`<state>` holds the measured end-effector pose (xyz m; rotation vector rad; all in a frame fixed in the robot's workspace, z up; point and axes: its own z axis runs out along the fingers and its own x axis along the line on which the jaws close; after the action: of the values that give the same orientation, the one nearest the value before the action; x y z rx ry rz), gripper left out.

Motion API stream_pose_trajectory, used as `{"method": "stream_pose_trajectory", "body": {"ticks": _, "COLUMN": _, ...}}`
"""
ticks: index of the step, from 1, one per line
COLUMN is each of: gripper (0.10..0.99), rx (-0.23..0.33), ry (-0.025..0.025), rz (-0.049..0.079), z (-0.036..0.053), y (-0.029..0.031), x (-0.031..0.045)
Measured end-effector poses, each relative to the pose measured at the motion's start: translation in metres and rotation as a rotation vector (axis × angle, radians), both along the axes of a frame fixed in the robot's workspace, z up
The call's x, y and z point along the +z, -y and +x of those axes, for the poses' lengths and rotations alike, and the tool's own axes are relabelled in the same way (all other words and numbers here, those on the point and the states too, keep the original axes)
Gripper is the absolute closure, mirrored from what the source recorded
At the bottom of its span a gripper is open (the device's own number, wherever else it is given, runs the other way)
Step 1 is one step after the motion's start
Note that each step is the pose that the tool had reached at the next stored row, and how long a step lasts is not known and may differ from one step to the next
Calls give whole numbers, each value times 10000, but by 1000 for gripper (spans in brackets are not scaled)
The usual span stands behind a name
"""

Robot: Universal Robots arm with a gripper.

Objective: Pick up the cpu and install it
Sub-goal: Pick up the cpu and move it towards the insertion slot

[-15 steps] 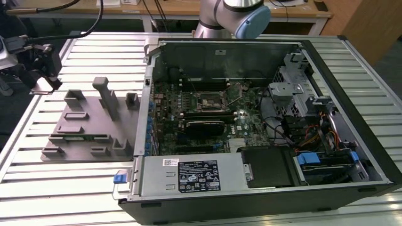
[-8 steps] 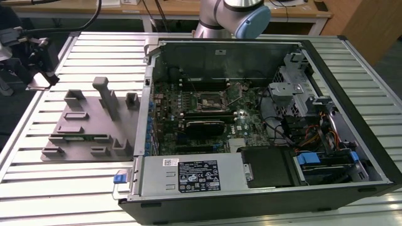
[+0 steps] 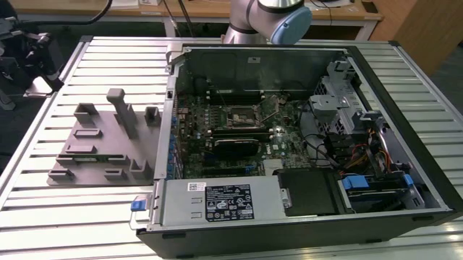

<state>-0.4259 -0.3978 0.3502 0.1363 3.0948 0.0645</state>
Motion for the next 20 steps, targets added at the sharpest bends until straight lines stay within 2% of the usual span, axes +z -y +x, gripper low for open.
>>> {"method": "stream_pose_trajectory", "body": {"ticks": 9, "gripper": 545, "rx": 0, "ry": 11, "rz": -1, "z": 0, "y": 0, "x": 231}}
{"method": "stream_pose_trajectory", "body": {"ticks": 13, "gripper": 545, "rx": 0, "ry": 13, "rz": 0, "z": 0, "y": 0, "x": 312}}
{"method": "stream_pose_trajectory", "body": {"ticks": 20, "gripper": 545, "rx": 1, "ry": 22, "rz": -1, "z": 0, "y": 0, "x": 324}}
